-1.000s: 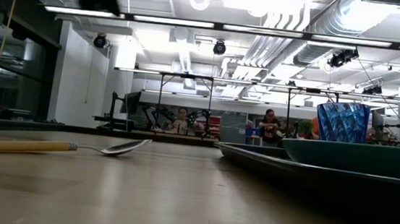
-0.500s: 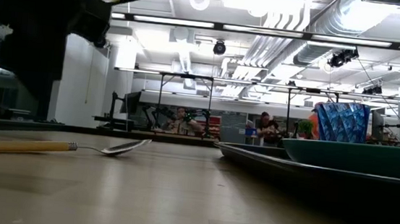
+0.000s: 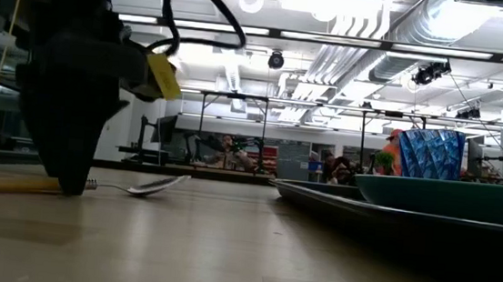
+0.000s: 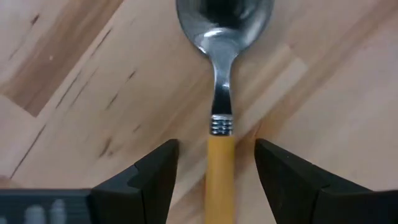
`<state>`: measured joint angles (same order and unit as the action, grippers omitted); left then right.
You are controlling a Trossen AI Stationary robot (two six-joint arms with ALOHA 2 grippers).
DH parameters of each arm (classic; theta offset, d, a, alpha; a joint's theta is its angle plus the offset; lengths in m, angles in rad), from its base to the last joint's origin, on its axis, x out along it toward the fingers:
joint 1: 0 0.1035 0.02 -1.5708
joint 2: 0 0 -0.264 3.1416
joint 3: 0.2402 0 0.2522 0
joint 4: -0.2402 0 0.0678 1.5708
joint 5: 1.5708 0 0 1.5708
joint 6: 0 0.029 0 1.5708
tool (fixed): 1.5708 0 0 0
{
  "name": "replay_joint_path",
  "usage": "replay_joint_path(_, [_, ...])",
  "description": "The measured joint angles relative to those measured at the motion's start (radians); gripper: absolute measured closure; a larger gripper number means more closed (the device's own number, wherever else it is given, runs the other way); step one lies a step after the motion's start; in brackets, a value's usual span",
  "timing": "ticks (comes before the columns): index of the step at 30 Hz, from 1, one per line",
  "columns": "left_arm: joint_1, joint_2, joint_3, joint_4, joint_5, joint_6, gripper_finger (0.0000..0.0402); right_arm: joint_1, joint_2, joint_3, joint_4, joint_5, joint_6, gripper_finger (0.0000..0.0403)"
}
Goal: Pick and place plate/cup/fork/spoon on tray
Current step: Put the yellow spoon on the black serving tray to the right of the blue fork
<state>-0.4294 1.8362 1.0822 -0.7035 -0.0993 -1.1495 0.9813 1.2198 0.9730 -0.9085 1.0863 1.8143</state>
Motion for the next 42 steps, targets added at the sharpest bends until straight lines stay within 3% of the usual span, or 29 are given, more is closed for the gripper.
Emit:
replay_joint_path(4, [0.001,0.025,0.009,-0.009,-0.011,0.004,0.0207,0.0,0.0,0.0,0.0,-0.006,0.0,0.0267])
replay_joint_path(7, [0.0,0.023,0.009,-0.021,-0.027,0.024,0.0234,0.0,0.0,0.0,0.0,-0.006,0.001,0.0267])
replay_joint_path(13, [0.002,-0.016,0.0,-0.082,-0.09,0.148,0.0366,0.0,0.0,0.0,0.015,-0.004,0.009,0.0267])
replay_joint_path(19, [0.04,-0.161,0.009,-0.149,-0.139,0.365,0.0368,-0.02,0.0,0.0,0.162,0.006,0.01,0.0267])
replay_joint_path(25, [0.109,-0.245,0.165,-0.259,-0.167,0.642,0.0368,-0.133,0.001,0.001,0.335,-0.193,0.012,0.0267])
replay_joint_path(35, [0.182,-0.095,0.47,-0.263,-0.299,0.945,0.0368,-0.321,0.028,0.001,0.359,-0.278,0.015,0.0262])
replay_joint_path(42, [0.179,0.015,0.584,-0.209,-0.32,1.052,0.0368,-0.404,0.046,0.001,0.375,-0.321,-0.001,0.0207])
